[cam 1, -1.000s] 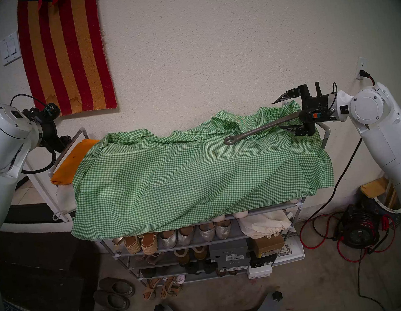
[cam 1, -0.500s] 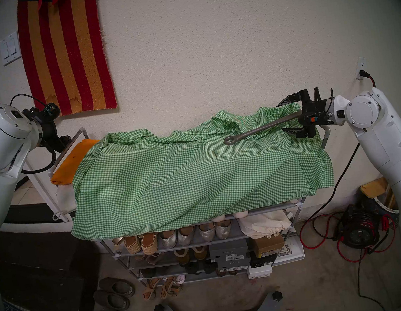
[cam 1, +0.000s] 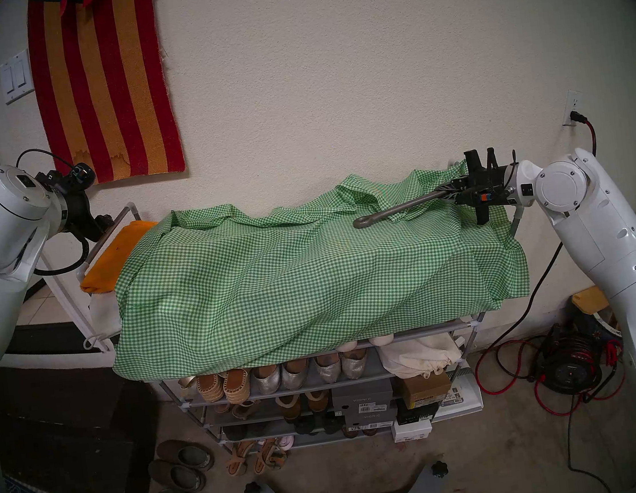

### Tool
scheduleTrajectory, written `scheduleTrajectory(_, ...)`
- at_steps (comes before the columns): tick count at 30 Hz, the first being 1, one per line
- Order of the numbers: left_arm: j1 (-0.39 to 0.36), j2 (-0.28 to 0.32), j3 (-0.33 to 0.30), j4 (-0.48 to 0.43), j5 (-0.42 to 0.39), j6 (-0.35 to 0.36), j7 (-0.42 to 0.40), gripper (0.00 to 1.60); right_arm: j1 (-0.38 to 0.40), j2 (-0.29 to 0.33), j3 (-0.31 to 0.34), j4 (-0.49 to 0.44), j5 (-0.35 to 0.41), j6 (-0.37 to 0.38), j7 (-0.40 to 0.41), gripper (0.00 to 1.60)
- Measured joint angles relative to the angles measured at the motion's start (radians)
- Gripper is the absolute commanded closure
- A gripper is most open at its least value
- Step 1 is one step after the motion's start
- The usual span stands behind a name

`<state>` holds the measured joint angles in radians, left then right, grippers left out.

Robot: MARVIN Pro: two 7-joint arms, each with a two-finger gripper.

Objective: Lift the object off the cloth, cover the shoe rack with the cloth, put the object back

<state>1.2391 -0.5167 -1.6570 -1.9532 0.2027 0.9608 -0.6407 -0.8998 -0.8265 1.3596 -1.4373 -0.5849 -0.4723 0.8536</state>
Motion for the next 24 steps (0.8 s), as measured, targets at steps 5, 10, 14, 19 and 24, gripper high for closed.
scheduleTrajectory(5,0.000,0.001,0.000,0.000,-0.001,0.000,0.001,0.00,-0.006,-0.002,0.012,-0.015,0.009,0.000,-0.005,1.60)
scheduleTrajectory(10,0.000,0.001,0.000,0.000,-0.003,0.000,0.002,0.00,-0.032,-0.014,0.057,-0.036,0.015,0.002,-0.073,1.60)
scheduleTrajectory(14,0.000,0.002,0.000,0.000,-0.004,0.000,0.003,0.00,-0.051,-0.033,0.099,-0.053,-0.002,-0.011,-0.140,1.60)
scheduleTrajectory(19,0.000,0.002,0.001,0.000,-0.006,0.000,0.004,0.00,-0.079,-0.067,0.164,-0.076,-0.079,-0.033,-0.219,1.60)
scheduleTrajectory(24,0.000,0.003,0.001,0.000,-0.007,0.000,0.005,0.00,-0.106,-0.115,0.232,-0.083,-0.161,-0.049,-0.306,1.60)
